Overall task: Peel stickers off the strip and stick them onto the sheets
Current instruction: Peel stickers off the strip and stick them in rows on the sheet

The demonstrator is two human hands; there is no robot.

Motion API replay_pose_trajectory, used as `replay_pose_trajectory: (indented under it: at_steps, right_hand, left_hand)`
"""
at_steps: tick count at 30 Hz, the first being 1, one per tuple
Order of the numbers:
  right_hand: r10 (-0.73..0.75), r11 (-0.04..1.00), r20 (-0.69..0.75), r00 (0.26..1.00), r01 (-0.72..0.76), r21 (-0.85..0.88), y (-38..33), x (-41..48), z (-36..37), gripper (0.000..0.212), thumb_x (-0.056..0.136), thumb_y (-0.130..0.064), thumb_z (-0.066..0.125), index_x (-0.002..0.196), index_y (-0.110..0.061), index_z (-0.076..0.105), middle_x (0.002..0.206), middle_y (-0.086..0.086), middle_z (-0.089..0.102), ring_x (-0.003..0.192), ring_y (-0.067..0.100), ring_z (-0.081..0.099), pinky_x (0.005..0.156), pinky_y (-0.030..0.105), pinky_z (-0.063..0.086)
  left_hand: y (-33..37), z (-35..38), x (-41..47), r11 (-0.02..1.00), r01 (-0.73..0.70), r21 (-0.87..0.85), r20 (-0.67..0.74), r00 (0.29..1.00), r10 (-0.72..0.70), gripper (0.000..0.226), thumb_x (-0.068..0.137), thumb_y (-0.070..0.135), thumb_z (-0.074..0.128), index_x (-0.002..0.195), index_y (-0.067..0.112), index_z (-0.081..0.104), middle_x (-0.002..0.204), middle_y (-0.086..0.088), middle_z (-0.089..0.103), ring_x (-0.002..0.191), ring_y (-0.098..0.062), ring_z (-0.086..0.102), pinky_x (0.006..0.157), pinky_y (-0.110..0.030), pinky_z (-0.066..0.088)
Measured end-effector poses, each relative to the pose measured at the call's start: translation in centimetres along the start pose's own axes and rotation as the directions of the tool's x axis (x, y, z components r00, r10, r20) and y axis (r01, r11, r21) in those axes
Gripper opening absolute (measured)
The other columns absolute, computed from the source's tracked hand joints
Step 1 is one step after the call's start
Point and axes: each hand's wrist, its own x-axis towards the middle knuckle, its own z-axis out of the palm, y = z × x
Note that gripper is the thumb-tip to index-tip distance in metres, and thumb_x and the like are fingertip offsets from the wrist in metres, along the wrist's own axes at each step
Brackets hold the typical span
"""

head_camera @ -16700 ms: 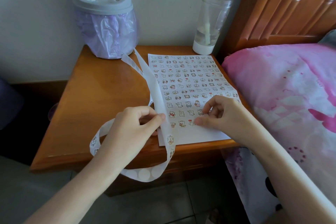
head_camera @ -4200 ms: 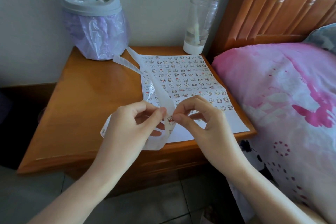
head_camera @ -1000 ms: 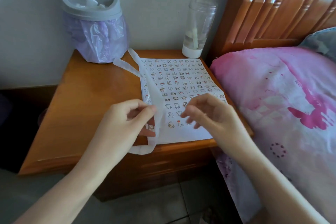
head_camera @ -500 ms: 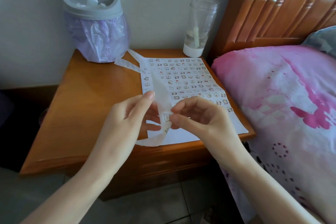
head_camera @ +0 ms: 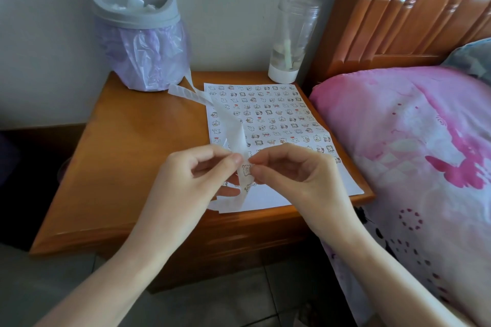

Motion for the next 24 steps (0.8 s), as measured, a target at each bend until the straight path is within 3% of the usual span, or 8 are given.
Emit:
replay_pose_trajectory:
  at_steps: [6,11,16,20,22,24]
  right_hand:
    - [-0.044,0.994,-0.008,0.999,0.043,-0.096,0.1,0.1,-0.1,0.007,0.082,-0.010,0.070,0.084,-0.016,0.070,0.084,-0.006,0.071,0.083,0.010,0.066,0.074,0.022,0.056]
    - [-0.036,0.986,-0.001,0.999,0.035,-0.161,0.3,0.1,-0.3,0.006,0.083,-0.014,0.070,0.082,-0.019,0.069,0.086,-0.010,0.066,0.081,0.009,0.061,0.075,0.019,0.051]
    - [-0.016,0.996,0.030,0.999,0.019,-0.091,-0.4,0.0,-1.5,0.002,0.084,-0.014,0.067,0.085,-0.016,0.068,0.083,-0.007,0.069,0.075,0.007,0.062,0.064,0.020,0.051]
    - [0.111,0.991,-0.114,0.987,-0.119,-0.069,-0.5,0.9,-5.4,0.005,0.081,-0.016,0.070,0.084,-0.012,0.069,0.076,-0.003,0.070,0.062,0.007,0.057,0.051,0.018,0.045]
    - [0.222,0.960,-0.169,0.960,-0.246,-0.135,0.1,1.1,-7.7,0.005,0.083,-0.018,0.068,0.084,-0.013,0.071,0.065,-0.003,0.067,0.050,0.006,0.053,0.045,0.014,0.040]
    - [0.291,0.924,-0.199,0.936,-0.329,-0.195,0.9,1.0,-9.4,0.008,0.082,-0.022,0.069,0.082,-0.015,0.072,0.058,-0.001,0.063,0.042,0.009,0.046,0.047,0.022,0.039]
  left_hand:
    - [-0.5,0.3,0.1,0.999,0.004,0.035,-0.038,0.999,-0.002,0.012,0.084,0.024,0.063,0.081,0.019,0.074,0.072,0.009,0.073,0.067,-0.008,0.071,0.066,-0.021,0.059]
    - [-0.8,0.6,0.2,0.998,0.044,0.051,-0.033,0.999,-0.043,0.015,0.085,0.026,0.062,0.082,0.017,0.074,0.074,0.006,0.073,0.067,-0.010,0.071,0.071,-0.032,0.060]
    - [-1.2,0.5,0.4,0.992,0.042,0.117,-0.055,0.998,-0.036,0.014,0.087,0.026,0.061,0.081,0.020,0.072,0.072,0.011,0.072,0.065,-0.005,0.069,0.058,-0.010,0.051]
    - [-1.6,0.5,0.1,0.956,-0.003,0.294,-0.061,0.998,0.022,0.012,0.085,0.033,0.060,0.080,0.028,0.071,0.075,0.019,0.070,0.072,0.001,0.067,0.061,-0.004,0.045]
    - [-1.8,0.5,0.0,0.931,-0.018,0.365,-0.061,0.997,0.043,0.012,0.084,0.036,0.059,0.081,0.031,0.070,0.079,0.022,0.068,0.075,0.000,0.066,0.066,-0.007,0.045]
    - [-1.9,0.5,0.0,0.917,-0.023,0.398,-0.066,0.996,0.053,0.013,0.085,0.037,0.059,0.079,0.031,0.069,0.076,0.022,0.068,0.074,0.000,0.066,0.072,-0.016,0.046]
